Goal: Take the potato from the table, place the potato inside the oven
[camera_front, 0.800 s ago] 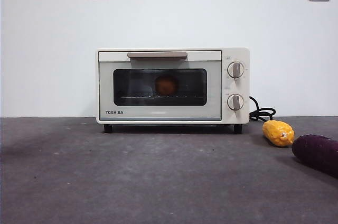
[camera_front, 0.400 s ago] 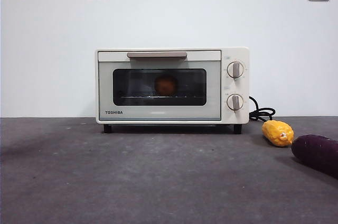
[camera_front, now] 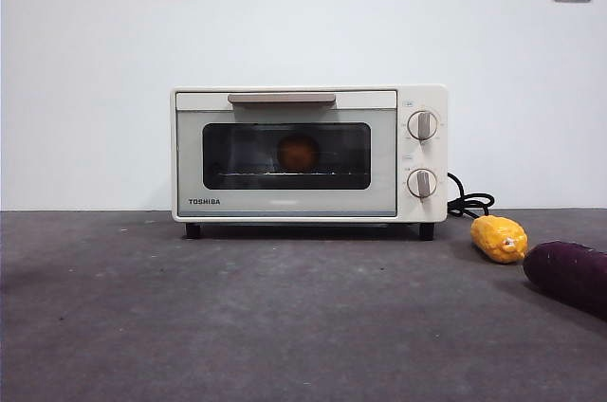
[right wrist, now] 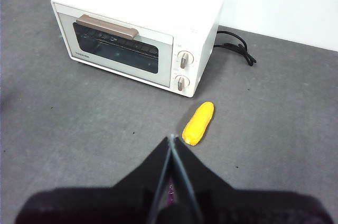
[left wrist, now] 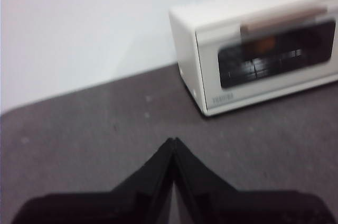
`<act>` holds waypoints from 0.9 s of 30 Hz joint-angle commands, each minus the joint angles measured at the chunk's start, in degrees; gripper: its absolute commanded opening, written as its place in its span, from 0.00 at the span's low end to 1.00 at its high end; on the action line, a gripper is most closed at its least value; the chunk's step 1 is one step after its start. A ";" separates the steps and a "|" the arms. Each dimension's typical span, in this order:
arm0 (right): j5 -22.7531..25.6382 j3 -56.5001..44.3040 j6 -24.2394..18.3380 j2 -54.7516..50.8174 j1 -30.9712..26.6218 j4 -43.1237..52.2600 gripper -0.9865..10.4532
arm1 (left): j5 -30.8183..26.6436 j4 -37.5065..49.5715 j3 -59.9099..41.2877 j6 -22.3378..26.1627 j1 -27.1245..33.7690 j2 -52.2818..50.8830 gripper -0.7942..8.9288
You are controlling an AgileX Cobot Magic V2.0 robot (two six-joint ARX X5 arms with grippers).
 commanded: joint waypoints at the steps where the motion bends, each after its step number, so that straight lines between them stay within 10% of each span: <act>1: 0.22 -0.46 -0.35 -0.07 0.09 -1.18 0.09 | -0.46 3.52 -4.37 -2.08 0.13 -3.02 0.08; 27: 0.22 -0.46 -0.35 -0.07 0.09 -1.18 0.09 | -9.14 -2.80 -18.62 -9.31 0.11 -18.75 0.08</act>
